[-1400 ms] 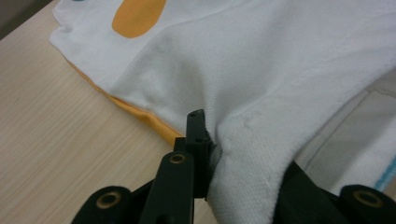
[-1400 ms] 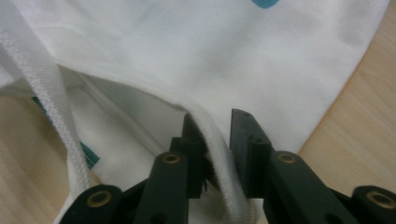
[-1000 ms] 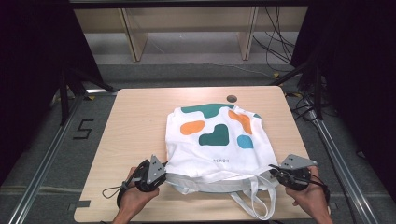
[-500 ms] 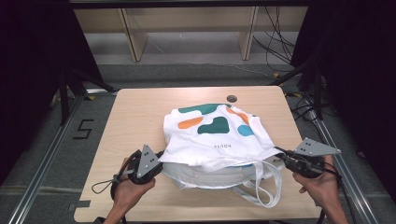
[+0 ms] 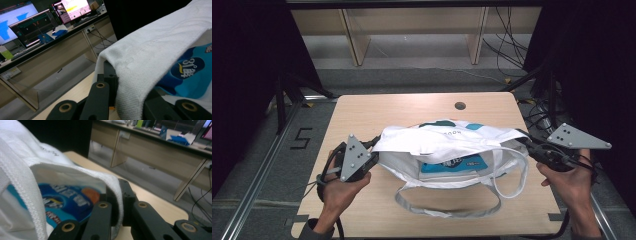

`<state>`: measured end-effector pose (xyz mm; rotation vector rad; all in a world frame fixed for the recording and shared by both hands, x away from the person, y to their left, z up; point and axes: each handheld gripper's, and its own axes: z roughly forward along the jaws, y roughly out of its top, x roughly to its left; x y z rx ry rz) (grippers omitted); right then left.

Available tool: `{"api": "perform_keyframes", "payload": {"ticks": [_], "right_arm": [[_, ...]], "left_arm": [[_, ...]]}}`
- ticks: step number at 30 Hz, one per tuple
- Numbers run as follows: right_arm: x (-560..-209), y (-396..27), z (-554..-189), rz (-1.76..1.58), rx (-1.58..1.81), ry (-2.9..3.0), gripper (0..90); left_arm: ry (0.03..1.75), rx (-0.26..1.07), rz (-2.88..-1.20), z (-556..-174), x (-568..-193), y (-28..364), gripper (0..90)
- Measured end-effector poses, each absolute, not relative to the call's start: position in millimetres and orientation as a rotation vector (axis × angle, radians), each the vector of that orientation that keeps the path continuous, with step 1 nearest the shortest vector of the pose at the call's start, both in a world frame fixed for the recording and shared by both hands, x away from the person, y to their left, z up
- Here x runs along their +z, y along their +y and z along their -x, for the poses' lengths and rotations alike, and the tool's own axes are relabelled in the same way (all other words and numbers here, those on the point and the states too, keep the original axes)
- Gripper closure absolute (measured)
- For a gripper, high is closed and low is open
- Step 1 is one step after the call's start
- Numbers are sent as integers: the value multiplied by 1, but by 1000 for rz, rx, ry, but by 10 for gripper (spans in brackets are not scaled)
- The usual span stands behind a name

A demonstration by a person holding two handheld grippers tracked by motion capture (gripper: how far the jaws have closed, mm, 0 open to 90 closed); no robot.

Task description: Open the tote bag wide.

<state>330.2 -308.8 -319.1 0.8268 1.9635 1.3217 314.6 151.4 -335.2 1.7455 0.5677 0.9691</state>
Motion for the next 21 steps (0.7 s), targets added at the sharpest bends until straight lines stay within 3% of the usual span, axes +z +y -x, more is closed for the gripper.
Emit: {"api": "perform_keyframes", "payload": {"ticks": [6,11,21], "right_arm": [[-293,-311,-321,-773,1354,1913,888],[-275,-311,-316,-762,1385,1897,889],[-271,-304,-342,-762,1356,1886,888]], "left_arm": [[495,1026,-1679,-299,-305,153,863],[487,992,-1632,-295,-292,156,865],[605,930,-1633,-332,-311,163,865]]}}
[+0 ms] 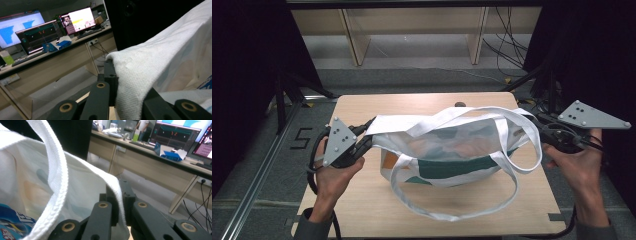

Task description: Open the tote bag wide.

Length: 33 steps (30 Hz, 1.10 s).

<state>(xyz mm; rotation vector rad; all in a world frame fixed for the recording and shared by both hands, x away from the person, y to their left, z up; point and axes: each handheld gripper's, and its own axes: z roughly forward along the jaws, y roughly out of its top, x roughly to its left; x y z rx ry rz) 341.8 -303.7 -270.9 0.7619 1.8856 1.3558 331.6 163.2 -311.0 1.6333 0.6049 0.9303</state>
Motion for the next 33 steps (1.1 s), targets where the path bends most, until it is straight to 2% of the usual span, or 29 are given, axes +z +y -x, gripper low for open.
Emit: {"api": "perform_keyframes", "payload": {"ticks": [7,16,19,27,33], "right_arm": [[-286,-299,-359,-798,1329,1910,888],[-304,-299,-362,-833,1281,1947,887],[-311,-300,-369,-867,1283,1928,887],[-313,-299,-388,-886,1249,1922,884],[-333,-299,-411,-952,1217,1950,882]], "left_arm": [[640,912,-1692,-342,-333,164,864],[675,879,-1798,-355,-365,158,858],[730,808,-1782,-368,-373,155,857],[790,753,-1756,-393,-374,154,846],[826,711,-1817,-417,-395,148,841]]}}
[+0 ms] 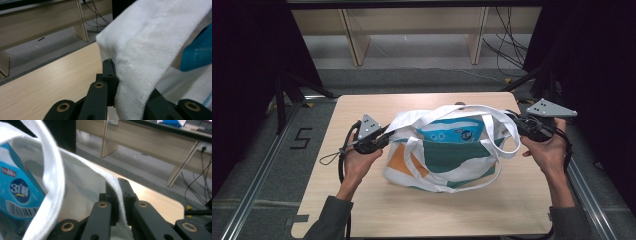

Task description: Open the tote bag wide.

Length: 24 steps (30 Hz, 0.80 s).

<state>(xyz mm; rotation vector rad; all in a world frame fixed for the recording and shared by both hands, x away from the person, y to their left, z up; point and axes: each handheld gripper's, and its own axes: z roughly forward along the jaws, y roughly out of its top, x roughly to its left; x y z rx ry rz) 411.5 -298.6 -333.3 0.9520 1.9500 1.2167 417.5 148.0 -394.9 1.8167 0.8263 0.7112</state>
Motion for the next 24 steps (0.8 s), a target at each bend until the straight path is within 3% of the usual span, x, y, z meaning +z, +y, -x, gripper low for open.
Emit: {"api": "perform_keyframes", "payload": {"ticks": [16,19,24], "right_arm": [[-420,-290,-428,-1129,1185,2158,880],[-427,-291,-430,-1146,1166,2180,865],[-416,-305,-427,-1243,1271,2095,655]], "left_arm": [[917,527,-2059,-436,-469,131,829],[946,479,-2028,-436,-477,131,822],[913,530,-2065,-434,-468,136,789]]}}
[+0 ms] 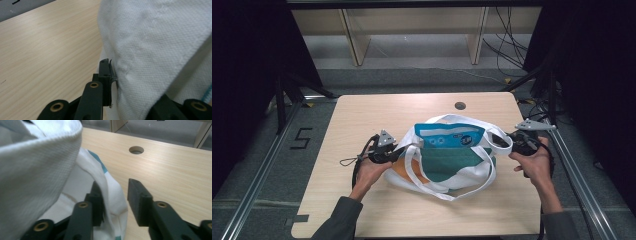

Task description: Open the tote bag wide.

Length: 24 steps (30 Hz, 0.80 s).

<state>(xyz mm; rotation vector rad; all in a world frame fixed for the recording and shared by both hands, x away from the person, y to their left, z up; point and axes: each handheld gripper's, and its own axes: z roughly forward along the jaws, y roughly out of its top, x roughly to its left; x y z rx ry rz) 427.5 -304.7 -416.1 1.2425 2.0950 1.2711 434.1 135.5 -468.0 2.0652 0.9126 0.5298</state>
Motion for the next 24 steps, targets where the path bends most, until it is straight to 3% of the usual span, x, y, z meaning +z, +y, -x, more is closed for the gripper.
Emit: {"api": "perform_keyframes", "payload": {"ticks": [7,10,16,24], "right_arm": [[-390,-331,-407,-1253,1320,2071,589],[-376,-341,-392,-1230,1328,2068,578],[-355,-338,-366,-1055,1344,2113,523],[-343,-315,-352,-996,1380,2175,484]], "left_arm": [[935,516,-2035,-436,-470,135,762],[960,511,-2011,-437,-467,139,707],[992,448,-1976,-435,-452,151,485],[980,476,-1909,-421,-412,167,384]]}}
